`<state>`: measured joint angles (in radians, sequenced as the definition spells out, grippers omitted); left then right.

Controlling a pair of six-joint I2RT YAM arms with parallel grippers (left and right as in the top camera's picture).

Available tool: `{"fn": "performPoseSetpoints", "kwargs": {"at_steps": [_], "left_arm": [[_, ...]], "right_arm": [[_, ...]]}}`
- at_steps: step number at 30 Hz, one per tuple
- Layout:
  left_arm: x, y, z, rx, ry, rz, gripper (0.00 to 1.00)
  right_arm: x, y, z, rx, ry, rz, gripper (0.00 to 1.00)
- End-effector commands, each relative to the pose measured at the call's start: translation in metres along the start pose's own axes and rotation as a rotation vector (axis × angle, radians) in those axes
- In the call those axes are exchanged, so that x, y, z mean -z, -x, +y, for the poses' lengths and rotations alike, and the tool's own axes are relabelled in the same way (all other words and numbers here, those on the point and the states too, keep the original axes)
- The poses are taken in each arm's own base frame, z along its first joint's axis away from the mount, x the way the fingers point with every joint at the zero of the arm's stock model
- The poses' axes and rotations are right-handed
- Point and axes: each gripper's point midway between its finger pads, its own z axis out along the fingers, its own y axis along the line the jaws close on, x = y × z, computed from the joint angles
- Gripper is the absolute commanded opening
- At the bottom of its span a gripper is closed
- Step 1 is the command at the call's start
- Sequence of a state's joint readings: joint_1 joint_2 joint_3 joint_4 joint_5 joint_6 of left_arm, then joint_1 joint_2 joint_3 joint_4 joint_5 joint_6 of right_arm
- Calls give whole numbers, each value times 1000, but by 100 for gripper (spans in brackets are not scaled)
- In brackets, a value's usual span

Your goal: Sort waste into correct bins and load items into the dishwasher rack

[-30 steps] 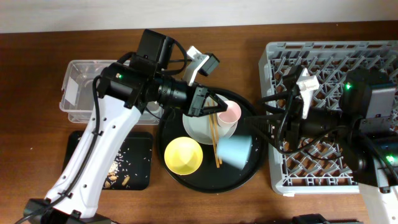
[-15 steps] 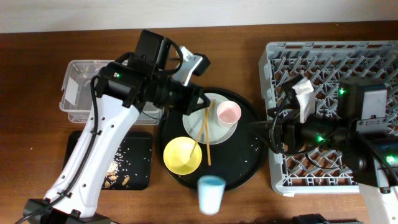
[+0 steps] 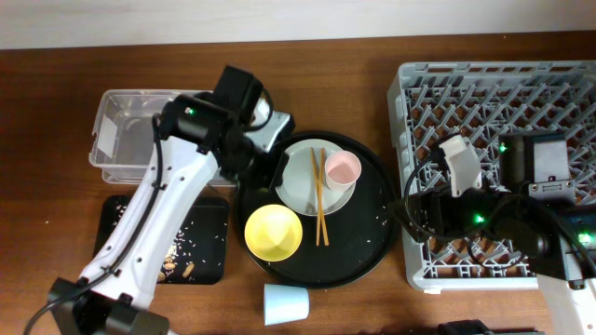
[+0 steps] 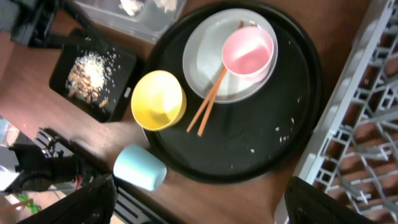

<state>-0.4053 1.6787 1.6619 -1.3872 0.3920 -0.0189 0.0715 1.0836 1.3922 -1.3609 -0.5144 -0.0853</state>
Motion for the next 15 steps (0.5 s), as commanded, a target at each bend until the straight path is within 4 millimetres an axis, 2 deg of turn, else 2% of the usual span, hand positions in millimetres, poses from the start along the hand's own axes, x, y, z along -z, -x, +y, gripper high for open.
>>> {"fn": "performPoseSetpoints", "kwargs": {"at_steps": [1,7,11,13,15], "left_arm": [[-15,-34,13,54,37,146,1],[-4,-74,22,71,106,293,1],[15,-87,18,79,125,224,1],[25,-92,15,109,137,126,1],[29,-98,14,152,135,37,7]], "right_arm": [[1,-5,-6,-13,-36,29,88],[-6,-19,-11,-61,-39,122,92],[-10,-30,-12,-98,-33,189,98],[-10,-34,-11,-107,-30,210,98],[-10,-35,-11,-109,-29,215,98]]}}
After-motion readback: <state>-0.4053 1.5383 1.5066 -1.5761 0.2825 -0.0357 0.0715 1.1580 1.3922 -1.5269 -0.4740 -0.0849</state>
